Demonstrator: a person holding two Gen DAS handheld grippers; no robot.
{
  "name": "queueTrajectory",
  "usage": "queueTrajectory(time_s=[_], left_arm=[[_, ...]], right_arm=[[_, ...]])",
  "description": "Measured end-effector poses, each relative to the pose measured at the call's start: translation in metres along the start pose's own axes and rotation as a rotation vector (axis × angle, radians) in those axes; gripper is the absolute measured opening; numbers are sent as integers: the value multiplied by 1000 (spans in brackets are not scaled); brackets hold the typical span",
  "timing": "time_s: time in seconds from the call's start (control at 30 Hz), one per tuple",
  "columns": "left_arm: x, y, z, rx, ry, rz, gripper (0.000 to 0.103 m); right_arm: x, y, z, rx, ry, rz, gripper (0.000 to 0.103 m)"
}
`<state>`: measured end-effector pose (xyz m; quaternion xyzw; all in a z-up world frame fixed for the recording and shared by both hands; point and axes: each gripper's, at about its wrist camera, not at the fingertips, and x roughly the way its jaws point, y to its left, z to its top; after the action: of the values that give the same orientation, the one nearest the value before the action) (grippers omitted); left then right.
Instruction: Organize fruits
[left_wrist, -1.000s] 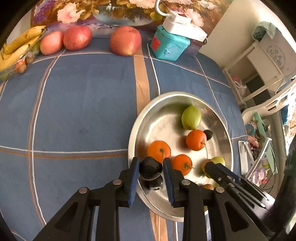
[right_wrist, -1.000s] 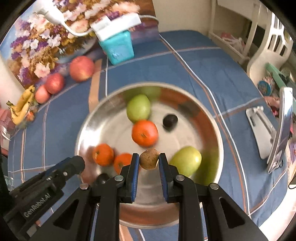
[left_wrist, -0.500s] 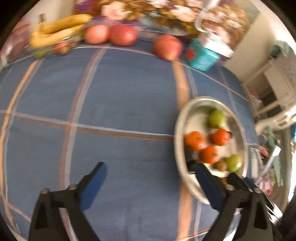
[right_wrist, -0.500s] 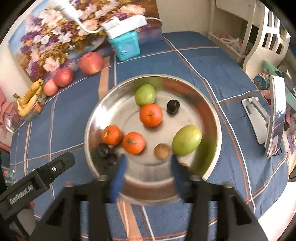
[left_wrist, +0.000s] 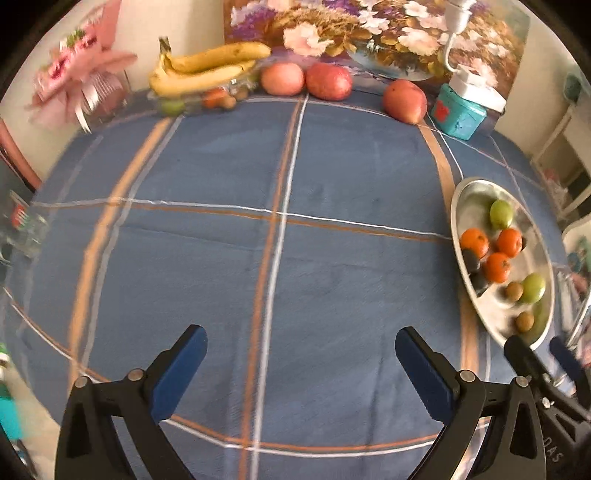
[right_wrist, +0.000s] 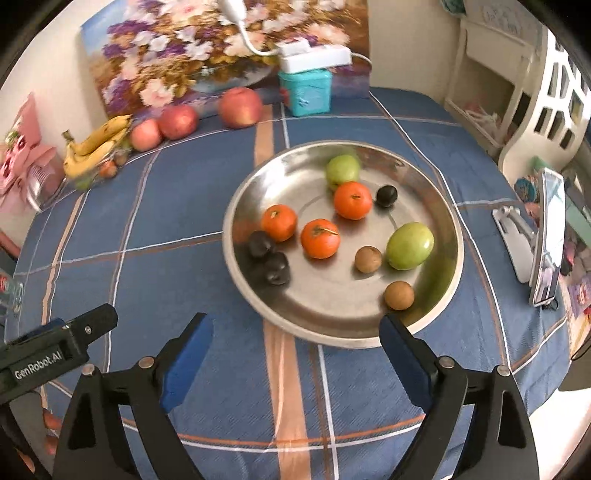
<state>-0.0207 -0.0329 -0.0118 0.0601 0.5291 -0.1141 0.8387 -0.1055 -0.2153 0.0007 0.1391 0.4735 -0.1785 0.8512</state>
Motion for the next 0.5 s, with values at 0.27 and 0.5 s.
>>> queueTrajectory(time_s=[0.27, 0.5], left_arm=[[-8, 0, -11, 21, -27, 114, 103], [1, -2, -12, 41, 15, 173, 103]], right_arm=[[-8, 12, -8, -46, -27, -22, 92], [-6, 13, -5, -36, -28, -28, 92]])
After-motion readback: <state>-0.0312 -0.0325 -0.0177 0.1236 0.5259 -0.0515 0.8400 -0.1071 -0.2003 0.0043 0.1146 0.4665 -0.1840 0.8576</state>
